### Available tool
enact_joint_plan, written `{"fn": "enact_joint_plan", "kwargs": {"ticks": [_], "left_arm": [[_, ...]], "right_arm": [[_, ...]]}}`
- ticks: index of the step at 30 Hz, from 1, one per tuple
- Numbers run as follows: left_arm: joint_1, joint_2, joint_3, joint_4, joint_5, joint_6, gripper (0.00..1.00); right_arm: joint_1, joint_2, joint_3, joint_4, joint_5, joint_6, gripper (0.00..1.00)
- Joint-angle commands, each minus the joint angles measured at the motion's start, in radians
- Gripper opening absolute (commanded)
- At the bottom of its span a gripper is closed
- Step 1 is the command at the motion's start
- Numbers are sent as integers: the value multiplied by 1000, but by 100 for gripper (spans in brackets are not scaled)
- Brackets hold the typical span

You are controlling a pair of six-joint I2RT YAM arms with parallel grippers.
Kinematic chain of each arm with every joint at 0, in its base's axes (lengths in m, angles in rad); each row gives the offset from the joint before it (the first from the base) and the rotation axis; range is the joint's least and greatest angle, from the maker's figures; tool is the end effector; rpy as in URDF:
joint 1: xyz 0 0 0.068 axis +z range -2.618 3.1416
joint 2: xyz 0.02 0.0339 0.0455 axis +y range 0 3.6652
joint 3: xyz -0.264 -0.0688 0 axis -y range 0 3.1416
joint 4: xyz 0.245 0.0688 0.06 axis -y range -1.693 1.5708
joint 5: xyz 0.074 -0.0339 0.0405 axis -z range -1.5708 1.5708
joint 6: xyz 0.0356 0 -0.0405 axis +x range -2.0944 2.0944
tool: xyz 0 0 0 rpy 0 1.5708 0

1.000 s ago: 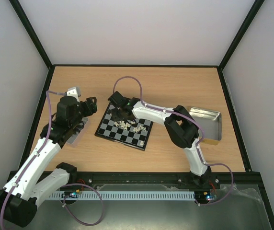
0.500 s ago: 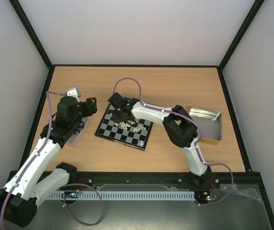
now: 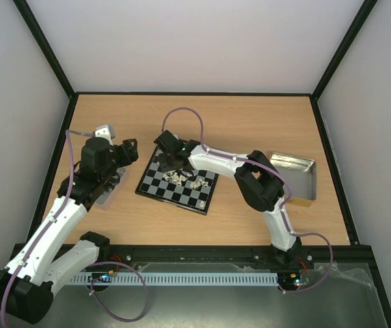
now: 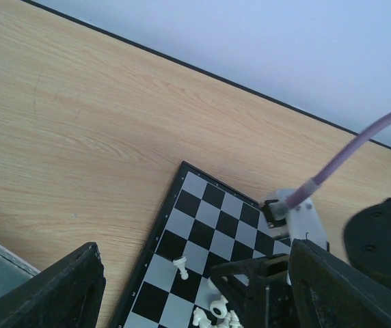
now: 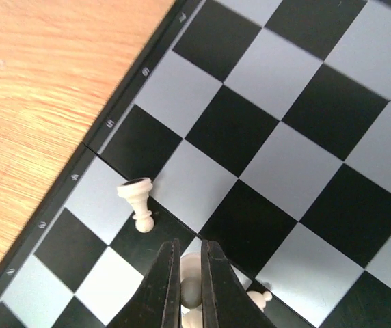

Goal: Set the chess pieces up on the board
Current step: Pick up the chess piece from the chessboard, then place the chess piece on the chessboard.

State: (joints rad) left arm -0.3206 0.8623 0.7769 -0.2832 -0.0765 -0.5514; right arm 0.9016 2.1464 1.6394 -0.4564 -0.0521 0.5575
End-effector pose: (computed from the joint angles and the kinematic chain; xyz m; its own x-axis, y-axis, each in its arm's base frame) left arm 0.1903 -0.0603 0.3134 -0.4204 -0.4108 -0.8090 0.0309 0.8846 -0.4652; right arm 0.2898 0.3694 0.1785 -0.8564 -0.2311 -0.4617 -0.4108 0.8467 0.3382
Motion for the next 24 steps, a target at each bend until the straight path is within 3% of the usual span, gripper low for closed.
{"fn": "enact_joint_plan", "kwargs": {"ticks": [1,17,24], "left_arm": [[7,-17,-2,-3,-11,-5,75],[11,-14,-17,26,31,-25,75],[11,7,-23,47,59,-43,75]], "right_arm": [[6,-131,-49,74,54,23,4],[5,-529,-513,-30,82,117,4],[5,-555,-628,-6,45,159,4]]}}
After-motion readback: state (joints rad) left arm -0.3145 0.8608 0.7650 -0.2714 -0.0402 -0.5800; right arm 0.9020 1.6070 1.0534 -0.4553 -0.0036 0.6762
